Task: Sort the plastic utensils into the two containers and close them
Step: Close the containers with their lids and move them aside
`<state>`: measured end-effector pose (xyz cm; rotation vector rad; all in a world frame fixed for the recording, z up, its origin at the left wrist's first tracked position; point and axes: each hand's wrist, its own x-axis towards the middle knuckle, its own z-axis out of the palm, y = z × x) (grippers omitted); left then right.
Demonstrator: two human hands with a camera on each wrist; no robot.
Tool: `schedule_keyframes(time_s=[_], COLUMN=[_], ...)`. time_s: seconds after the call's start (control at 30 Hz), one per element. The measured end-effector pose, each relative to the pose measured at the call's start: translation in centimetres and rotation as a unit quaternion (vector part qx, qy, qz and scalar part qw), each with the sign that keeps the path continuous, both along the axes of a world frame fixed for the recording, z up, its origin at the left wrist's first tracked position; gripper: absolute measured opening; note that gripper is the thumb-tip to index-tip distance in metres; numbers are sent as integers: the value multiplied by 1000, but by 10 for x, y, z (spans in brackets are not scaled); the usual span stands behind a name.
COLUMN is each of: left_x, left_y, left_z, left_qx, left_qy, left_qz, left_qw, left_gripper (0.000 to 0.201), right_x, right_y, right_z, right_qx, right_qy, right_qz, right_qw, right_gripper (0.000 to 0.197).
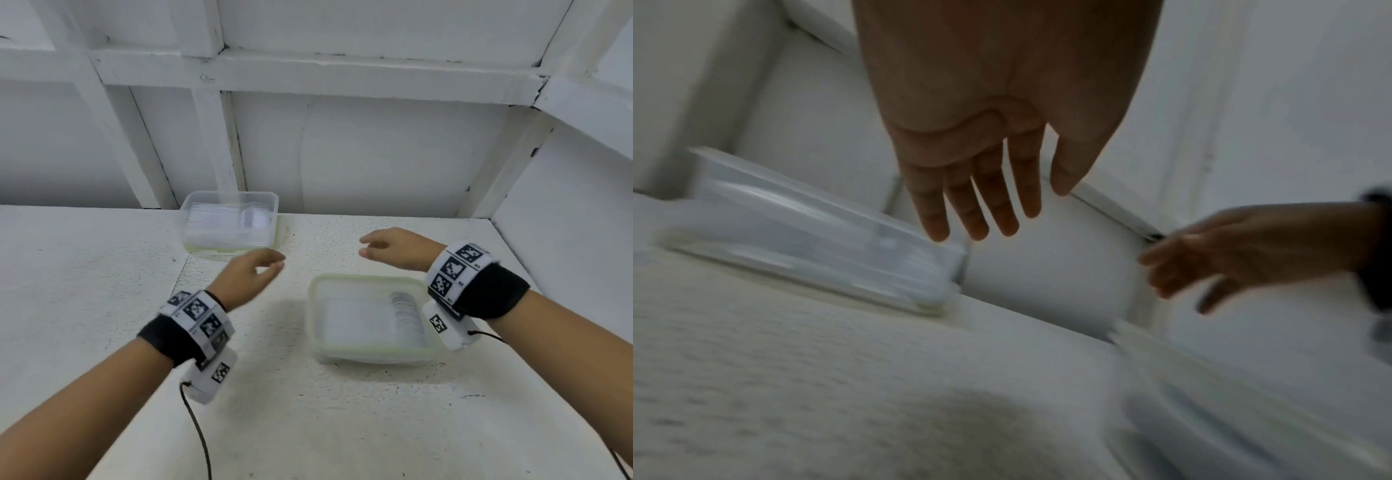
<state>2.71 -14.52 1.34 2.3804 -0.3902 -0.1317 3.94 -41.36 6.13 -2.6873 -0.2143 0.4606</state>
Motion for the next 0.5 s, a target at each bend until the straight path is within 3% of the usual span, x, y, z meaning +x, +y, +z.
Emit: schedule_keyframes(time_s=[0.1,0.2,0.33,0.5], left_x=[34,58,76,93], left_y=[45,85,125,153], left_z=[1,-2,-6,-17], left_qx=[-3,-17,-31,-49], left_qy=[21,37,59,95], left_qz=[96,171,230,280], left_qw=[995,984,971,954], left_gripper=[28,27,26,27], right_x=[18,35,57,87], right_y=[29,64,109,147], right_z=[7,1,-9,-17], right_qx=[53,146,257,319], right_qy=[-19,14,59,71], right_qz=[-10,-46,-117,-204], right_qw=[998,988,958,923], right_gripper=[41,35,30,32])
